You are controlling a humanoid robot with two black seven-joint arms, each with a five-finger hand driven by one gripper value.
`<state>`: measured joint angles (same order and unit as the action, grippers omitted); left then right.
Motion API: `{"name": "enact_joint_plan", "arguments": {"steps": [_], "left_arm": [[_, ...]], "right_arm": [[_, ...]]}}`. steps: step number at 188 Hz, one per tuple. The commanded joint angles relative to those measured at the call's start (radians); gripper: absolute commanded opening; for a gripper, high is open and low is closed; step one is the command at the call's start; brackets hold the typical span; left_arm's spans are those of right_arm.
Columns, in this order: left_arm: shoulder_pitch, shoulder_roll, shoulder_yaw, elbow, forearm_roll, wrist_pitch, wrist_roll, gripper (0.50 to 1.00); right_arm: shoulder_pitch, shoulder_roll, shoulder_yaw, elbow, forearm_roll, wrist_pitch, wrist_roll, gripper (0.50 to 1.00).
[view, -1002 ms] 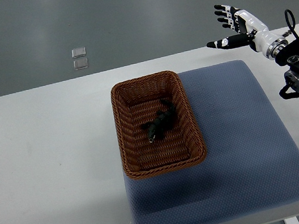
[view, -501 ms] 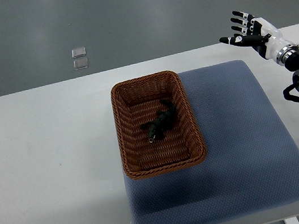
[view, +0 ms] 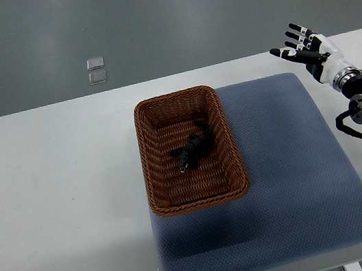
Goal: Place crocodile in brown basket with right hand
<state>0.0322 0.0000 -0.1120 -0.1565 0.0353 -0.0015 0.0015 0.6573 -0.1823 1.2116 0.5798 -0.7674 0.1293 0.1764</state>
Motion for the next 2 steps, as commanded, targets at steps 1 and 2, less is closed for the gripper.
{"name": "enact_joint_plan", "arguments": {"steps": [1,2], "left_arm": [[0.0,0.0,0.0,0.0,0.0,0.0,0.0,1.0],[0.0,0.0,0.0,0.0,0.0,0.0,0.0,1.0]], "right_arm": [[-0.001,0.001,0.0,0.0,0.002,-0.014,0.0,0.926],[-0.002,0.003,0.0,0.0,0.002,-0.016,0.0,0.926]]}}
